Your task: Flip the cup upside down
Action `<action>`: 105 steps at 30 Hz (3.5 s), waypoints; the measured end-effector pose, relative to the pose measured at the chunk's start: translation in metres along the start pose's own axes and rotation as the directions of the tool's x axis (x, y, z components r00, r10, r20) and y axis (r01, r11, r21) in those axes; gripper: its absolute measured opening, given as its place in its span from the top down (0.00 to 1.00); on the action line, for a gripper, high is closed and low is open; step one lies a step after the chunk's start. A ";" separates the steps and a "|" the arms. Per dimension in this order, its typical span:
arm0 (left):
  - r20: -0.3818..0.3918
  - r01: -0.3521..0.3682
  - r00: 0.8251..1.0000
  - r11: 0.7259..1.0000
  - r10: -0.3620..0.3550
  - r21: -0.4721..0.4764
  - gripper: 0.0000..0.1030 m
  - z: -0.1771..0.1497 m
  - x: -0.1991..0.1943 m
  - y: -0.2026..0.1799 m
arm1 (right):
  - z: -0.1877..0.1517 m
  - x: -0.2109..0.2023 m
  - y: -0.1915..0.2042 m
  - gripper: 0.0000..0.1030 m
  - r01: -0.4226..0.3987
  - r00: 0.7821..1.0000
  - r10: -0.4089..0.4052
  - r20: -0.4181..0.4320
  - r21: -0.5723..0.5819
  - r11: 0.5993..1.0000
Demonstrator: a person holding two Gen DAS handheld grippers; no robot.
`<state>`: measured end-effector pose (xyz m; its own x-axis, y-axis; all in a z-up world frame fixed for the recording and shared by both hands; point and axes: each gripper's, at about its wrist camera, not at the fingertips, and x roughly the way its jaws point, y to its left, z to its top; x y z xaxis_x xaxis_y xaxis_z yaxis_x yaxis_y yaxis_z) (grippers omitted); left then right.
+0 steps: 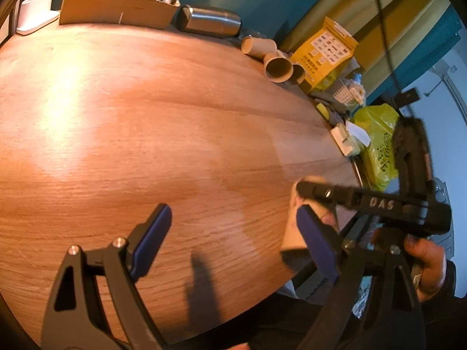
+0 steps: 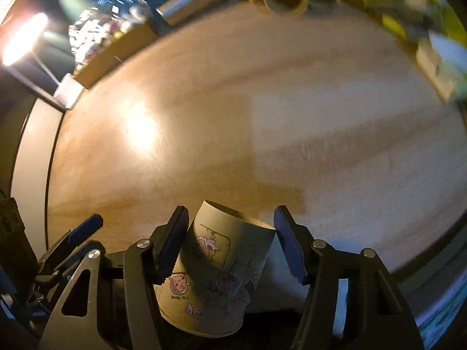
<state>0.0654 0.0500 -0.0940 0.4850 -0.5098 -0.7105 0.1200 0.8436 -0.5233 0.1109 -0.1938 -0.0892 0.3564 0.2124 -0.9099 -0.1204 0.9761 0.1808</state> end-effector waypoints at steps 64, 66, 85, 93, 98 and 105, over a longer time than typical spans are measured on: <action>0.461 -0.371 0.846 0.916 0.266 0.154 0.14 -0.068 -0.064 -0.098 | -0.116 -0.102 -0.018 0.25 0.223 0.657 -0.024 0.754 -0.163 0.961; 0.470 -0.374 0.842 0.914 0.264 0.156 0.14 -0.072 -0.068 -0.101 | -0.122 -0.110 -0.019 0.25 0.216 0.648 -0.020 0.761 -0.159 0.963; 0.566 -0.386 0.789 0.910 0.241 0.151 0.06 -0.096 -0.103 -0.113 | -0.145 -0.139 -0.015 0.25 0.190 0.653 -0.004 0.757 -0.159 0.969; 0.559 -0.383 0.794 0.911 0.240 0.153 0.06 -0.095 -0.103 -0.113 | -0.143 -0.138 -0.017 0.25 0.187 0.657 -0.004 0.754 -0.157 0.970; 0.554 -0.379 0.798 0.912 0.237 0.155 0.06 -0.095 -0.103 -0.113 | -0.144 -0.138 -0.020 0.25 0.188 0.654 -0.011 0.757 -0.148 0.971; 0.553 -0.378 0.799 0.912 0.236 0.157 0.06 -0.095 -0.102 -0.113 | -0.143 -0.140 -0.022 0.25 0.187 0.656 -0.021 0.755 -0.135 0.973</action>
<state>-0.0803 -0.0091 -0.0070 0.8951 -0.1149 -0.4307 0.0618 0.9889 -0.1353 -0.0689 -0.2514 -0.0190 0.9356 0.1527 -0.3183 -0.1756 0.9835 -0.0443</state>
